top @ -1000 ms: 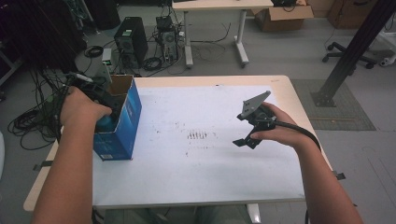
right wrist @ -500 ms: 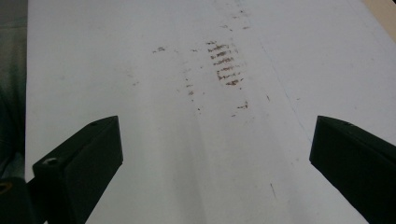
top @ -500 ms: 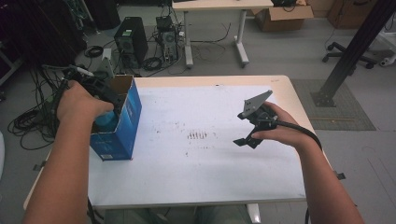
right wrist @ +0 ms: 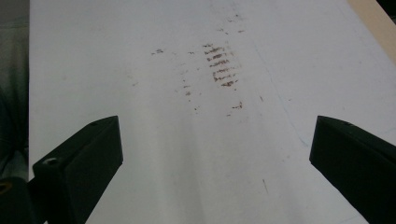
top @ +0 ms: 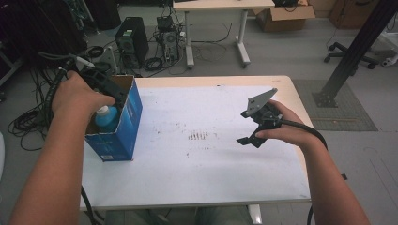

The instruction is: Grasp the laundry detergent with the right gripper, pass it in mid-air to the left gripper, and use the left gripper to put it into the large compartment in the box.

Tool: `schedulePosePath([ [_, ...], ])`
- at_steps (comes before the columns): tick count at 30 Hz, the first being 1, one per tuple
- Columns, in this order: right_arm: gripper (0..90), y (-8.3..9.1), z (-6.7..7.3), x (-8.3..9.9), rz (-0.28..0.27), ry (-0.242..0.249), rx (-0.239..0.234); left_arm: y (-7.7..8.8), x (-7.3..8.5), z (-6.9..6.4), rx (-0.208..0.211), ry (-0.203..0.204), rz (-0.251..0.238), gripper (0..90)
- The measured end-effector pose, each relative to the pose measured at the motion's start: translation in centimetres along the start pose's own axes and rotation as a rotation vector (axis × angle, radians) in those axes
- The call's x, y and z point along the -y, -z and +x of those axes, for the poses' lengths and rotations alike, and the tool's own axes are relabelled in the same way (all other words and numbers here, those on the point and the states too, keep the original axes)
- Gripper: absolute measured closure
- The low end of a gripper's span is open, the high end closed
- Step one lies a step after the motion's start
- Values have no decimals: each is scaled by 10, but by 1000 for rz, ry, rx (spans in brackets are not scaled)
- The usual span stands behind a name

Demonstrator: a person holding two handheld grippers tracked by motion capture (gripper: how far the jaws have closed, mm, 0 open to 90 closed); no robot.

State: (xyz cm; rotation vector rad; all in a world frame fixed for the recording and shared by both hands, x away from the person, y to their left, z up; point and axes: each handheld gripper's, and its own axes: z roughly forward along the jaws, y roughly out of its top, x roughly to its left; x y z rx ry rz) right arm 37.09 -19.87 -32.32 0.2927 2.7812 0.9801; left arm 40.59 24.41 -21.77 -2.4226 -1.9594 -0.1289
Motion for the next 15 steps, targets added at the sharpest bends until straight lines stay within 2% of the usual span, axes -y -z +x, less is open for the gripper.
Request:
schedulePosePath([
  [3, 26, 5, -1, -3, 0, 2, 3, 13, -2, -9, -3, -54, -22, 2],
  [7, 27, 9, -3, -8, 7, 11, 11, 32, -5, -26, -10, -160, -58, 2],
  [9, 27, 11, -4, -10, 11, 13, 12, 40, -6, -35, -11, -241, -77, 2],
  [11, 27, 13, -6, -13, 18, 20, 14, 48, -7, -44, 14, -303, -90, 2],
  [13, 27, 15, -6, -17, 23, 25, 14, 53, -8, -55, 17, -387, -107, 2],
  [14, 26, 16, -7, -18, 29, 28, 13, 55, -8, -61, 23, -441, -114, 2],
  [15, 27, 17, -7, -21, 29, 37, 11, 55, -8, -65, 26, -465, -116, 2],
])
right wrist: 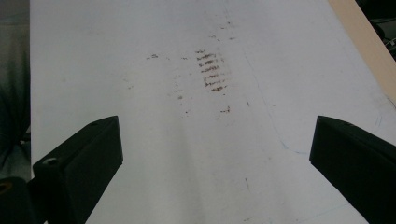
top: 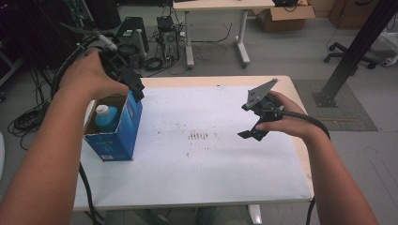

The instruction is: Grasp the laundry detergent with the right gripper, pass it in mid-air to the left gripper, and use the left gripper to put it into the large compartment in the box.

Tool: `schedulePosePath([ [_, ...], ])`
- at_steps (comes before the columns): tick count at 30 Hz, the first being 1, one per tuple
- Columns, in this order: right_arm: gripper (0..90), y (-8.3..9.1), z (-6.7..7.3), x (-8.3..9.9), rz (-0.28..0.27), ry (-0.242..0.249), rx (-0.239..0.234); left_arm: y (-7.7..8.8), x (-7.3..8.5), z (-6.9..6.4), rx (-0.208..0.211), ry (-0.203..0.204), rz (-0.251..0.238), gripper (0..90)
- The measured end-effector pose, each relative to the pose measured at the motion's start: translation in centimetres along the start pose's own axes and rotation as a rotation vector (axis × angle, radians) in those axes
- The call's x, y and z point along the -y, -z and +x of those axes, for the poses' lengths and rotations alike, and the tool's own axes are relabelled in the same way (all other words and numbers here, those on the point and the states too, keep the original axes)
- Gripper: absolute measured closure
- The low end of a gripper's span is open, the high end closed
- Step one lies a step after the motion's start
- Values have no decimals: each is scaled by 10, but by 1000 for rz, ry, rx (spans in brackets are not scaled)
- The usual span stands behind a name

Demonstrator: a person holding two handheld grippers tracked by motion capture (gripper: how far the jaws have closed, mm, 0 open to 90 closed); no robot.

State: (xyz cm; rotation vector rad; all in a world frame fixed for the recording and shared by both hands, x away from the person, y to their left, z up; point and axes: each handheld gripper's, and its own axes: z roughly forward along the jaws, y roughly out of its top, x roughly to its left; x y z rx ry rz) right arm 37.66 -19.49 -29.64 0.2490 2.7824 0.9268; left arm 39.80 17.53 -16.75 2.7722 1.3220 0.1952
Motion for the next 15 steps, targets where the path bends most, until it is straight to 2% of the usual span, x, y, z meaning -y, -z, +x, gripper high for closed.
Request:
schedulePosePath([
  [2, 27, 2, 0, -3, 6, 4, 0, 0, -5, -8, 2, -95, -1, 2],
  [7, 27, 4, -2, -9, 23, 18, -4, -9, -14, -26, 58, -297, 9, 2],
  [12, 28, 3, -2, -13, 55, 43, -23, -21, -16, -37, 121, -400, 15, 2],
  [15, 28, 2, -3, -15, 73, 51, -29, -30, -17, -43, 127, -481, 37, 2],
])
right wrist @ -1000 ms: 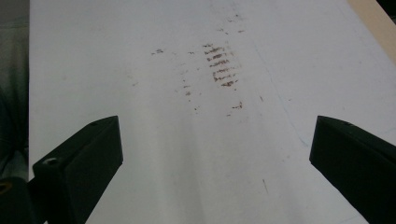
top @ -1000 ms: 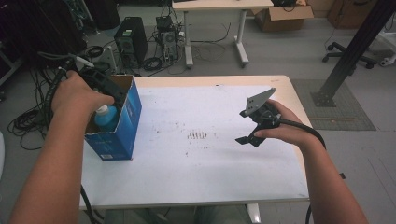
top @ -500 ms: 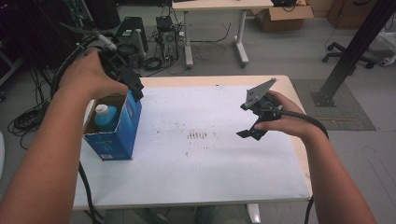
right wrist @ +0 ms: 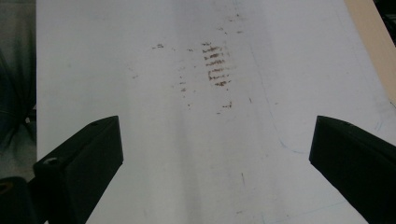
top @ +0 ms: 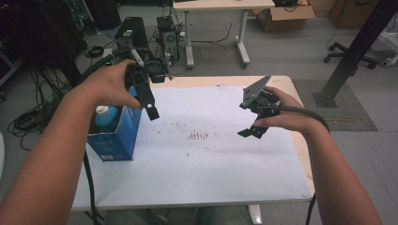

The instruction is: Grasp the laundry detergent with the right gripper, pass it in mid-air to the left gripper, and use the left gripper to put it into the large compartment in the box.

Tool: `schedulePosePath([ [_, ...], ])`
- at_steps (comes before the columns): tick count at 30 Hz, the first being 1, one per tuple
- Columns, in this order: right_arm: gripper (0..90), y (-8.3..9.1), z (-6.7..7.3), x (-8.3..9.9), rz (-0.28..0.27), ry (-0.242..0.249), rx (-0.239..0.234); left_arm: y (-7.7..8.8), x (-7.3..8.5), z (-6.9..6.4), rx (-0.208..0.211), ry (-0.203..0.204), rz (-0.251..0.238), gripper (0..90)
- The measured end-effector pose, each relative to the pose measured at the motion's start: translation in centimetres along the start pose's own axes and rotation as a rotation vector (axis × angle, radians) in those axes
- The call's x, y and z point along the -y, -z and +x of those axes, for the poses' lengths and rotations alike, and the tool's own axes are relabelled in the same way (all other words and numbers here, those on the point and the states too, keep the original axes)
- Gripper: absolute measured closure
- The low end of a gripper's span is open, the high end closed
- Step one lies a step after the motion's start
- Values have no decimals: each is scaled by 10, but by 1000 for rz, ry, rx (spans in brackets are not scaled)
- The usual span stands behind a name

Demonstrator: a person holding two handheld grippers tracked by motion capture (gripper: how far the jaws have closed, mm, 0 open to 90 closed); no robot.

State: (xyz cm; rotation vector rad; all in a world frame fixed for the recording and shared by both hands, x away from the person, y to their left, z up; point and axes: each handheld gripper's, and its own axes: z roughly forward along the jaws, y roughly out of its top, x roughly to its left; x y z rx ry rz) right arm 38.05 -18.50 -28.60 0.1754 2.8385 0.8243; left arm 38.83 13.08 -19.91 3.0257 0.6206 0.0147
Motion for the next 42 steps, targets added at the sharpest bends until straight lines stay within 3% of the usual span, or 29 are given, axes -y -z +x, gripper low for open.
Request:
schedulePosePath([
  [4, 29, -2, -2, -3, 46, 16, -14, -11, -4, -7, 15, -105, 19, 2],
  [9, 32, -5, 0, -9, 97, 24, -25, -23, -7, -17, 15, -211, 44, 2],
  [11, 32, -7, 1, -11, 108, 28, -30, -28, -8, -19, 33, -235, 59, 2],
  [13, 32, -9, 2, -12, 121, 35, -38, -33, -10, -22, 16, -288, 57, 2],
  [22, 35, -17, -1, -8, 200, 45, -70, -44, -28, -24, 19, -323, 72, 2],
  [26, 38, -20, -5, -7, 238, 49, -86, -46, -35, -20, 16, -320, 80, 2],
  [42, 39, -22, -9, -7, 249, 55, -98, -46, -41, -18, 13, -322, 89, 3],
])
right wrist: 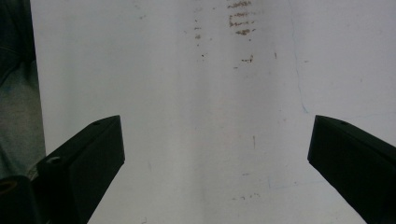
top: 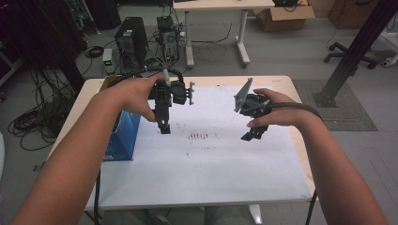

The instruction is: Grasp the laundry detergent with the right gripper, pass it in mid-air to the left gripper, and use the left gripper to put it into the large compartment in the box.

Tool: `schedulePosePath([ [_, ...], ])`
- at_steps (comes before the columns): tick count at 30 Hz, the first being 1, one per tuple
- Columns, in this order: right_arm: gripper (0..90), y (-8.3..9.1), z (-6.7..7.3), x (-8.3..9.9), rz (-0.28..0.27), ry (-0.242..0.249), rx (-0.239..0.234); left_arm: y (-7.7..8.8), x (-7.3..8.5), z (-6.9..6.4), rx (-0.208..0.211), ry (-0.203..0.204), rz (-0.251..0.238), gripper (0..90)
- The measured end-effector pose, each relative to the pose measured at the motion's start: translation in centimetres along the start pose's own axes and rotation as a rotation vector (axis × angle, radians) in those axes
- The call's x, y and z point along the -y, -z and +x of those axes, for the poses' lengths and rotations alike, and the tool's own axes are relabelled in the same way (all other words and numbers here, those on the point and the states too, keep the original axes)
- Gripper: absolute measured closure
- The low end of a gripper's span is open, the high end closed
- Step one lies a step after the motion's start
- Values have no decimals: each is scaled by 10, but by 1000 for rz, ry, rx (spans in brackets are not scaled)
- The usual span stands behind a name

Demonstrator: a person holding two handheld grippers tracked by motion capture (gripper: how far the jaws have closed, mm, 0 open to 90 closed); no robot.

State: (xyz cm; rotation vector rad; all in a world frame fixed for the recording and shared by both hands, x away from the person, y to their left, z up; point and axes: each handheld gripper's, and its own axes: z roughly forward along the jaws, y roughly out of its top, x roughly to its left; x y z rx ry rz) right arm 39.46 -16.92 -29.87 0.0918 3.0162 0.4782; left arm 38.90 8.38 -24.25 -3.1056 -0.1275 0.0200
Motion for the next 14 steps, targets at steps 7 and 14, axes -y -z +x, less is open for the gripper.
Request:
schedulePosePath([
  [7, 39, 0, 1, -2, -2, 3, -1, 2, 1, -1, 2, 3, -1, 2],
  [14, 39, 0, 1, -3, -4, 6, 2, 0, 1, -1, -1, 8, 6, 2],
])
